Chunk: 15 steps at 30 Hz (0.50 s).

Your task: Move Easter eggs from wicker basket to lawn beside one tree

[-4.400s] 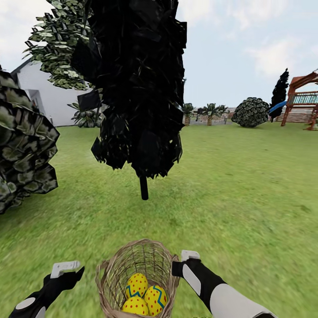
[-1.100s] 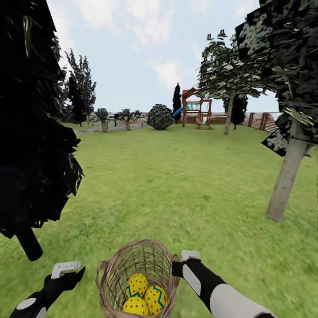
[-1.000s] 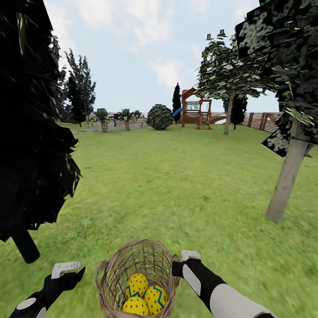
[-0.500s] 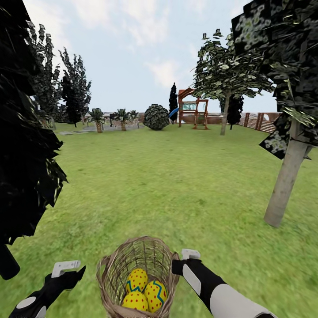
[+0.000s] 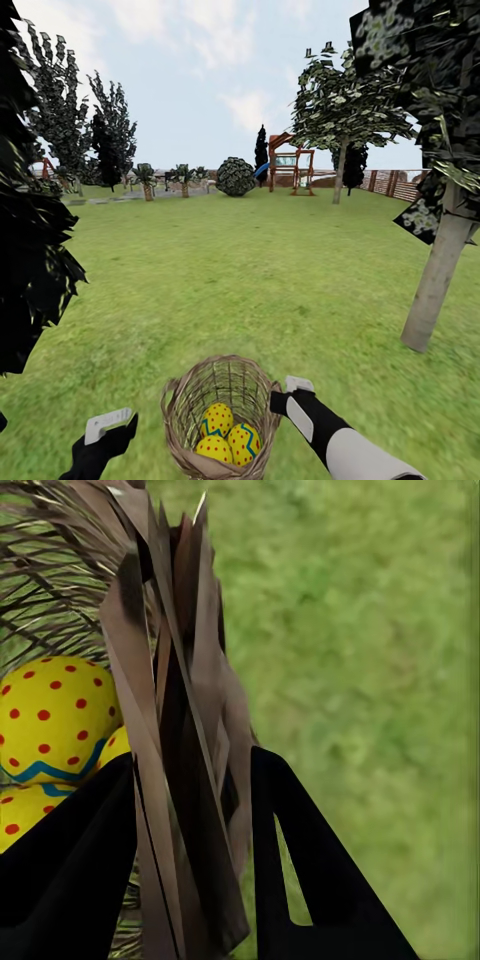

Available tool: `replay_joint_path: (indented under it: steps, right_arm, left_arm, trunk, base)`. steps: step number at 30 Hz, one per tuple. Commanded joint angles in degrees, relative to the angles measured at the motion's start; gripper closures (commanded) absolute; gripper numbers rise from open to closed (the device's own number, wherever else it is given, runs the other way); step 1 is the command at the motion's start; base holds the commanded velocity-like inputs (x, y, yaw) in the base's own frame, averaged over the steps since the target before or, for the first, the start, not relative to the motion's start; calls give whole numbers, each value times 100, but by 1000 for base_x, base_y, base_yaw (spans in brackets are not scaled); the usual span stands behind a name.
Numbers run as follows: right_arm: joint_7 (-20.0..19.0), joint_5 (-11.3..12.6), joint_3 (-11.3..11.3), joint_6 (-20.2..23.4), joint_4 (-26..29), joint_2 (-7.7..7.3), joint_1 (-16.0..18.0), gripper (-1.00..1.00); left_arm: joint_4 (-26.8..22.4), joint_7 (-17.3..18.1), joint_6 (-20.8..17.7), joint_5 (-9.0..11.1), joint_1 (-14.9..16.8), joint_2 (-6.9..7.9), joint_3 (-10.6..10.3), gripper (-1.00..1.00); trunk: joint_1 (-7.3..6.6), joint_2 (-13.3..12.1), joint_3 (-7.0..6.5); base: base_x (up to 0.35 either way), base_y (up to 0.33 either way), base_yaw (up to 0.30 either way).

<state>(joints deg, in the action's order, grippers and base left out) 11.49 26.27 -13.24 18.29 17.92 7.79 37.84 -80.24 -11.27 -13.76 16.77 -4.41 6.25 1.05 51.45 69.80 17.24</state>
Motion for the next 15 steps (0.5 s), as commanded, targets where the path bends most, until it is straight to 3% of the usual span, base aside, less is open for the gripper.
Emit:
replay_joint_path:
  steps: [1,15]
  right_arm:
    - [45,63,-29,22,19,-4,4,100]
    - [27,64,-30,-24,53,-6,0,100]
  left_arm:
    - [-5,-46,33,64,-7,-2,1,-100]
    - [136,-89,163,79,-156,-18,15,-100]
  trunk:
    - [3,4,5]
    - [3,4,5]
  base:
    - [220,-100,0]
    - [244,-50,0]
